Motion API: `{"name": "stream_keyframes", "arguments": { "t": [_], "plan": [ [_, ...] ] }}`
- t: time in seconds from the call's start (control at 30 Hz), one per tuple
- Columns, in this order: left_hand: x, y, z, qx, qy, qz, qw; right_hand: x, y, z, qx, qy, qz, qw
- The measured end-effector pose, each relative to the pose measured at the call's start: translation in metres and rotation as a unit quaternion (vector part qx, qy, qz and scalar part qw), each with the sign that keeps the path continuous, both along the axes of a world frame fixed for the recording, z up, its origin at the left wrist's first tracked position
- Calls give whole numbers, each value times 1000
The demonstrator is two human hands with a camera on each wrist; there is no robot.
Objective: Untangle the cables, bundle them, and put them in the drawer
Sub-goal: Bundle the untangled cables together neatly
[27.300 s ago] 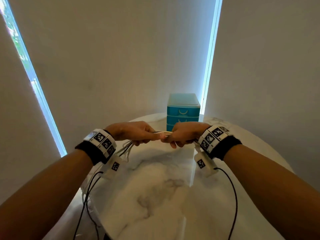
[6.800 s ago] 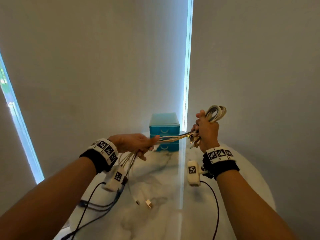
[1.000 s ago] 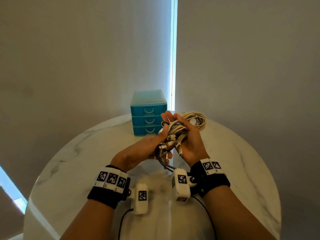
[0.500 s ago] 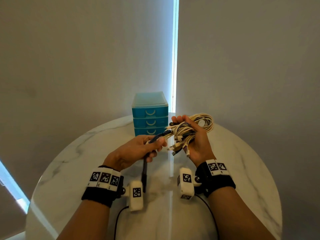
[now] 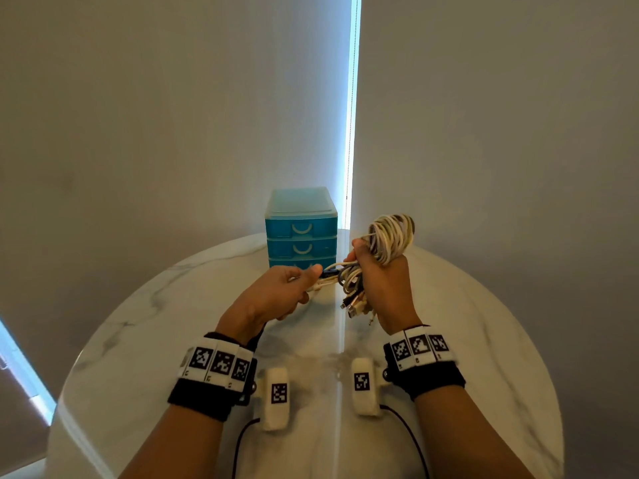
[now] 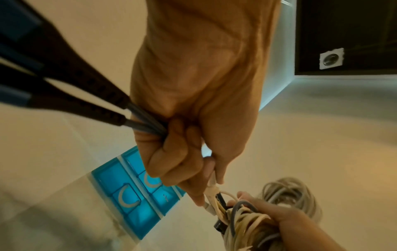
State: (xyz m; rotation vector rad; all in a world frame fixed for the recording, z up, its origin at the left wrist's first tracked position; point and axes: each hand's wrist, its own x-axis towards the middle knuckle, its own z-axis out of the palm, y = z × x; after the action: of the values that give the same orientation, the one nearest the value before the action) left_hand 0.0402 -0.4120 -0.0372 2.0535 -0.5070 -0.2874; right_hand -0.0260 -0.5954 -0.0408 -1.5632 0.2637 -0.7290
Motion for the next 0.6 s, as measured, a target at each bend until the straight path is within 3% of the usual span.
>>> {"name": "stream_keyframes", "arguments": {
  "t": [0.17,0.27,0.33,0.47,0.6],
  "plan": [
    [5,6,-2,128,-141,-62,980,6,1,0,-112,31,-42,992],
    [1,8,2,187,-205,-83,957,-1,-5,0,-169,46,-7,985],
    [-4,10,7,215,-254,-87,939,-6,-8,3,-191,86,60,976],
    [-8,17,15,181,-299,-89,933,-12,-11,2,-187,156,206,948],
    [-13,16,19,92,-274,-122,950,-12,-11,-3,-94,162,286,940]
  ]
}}
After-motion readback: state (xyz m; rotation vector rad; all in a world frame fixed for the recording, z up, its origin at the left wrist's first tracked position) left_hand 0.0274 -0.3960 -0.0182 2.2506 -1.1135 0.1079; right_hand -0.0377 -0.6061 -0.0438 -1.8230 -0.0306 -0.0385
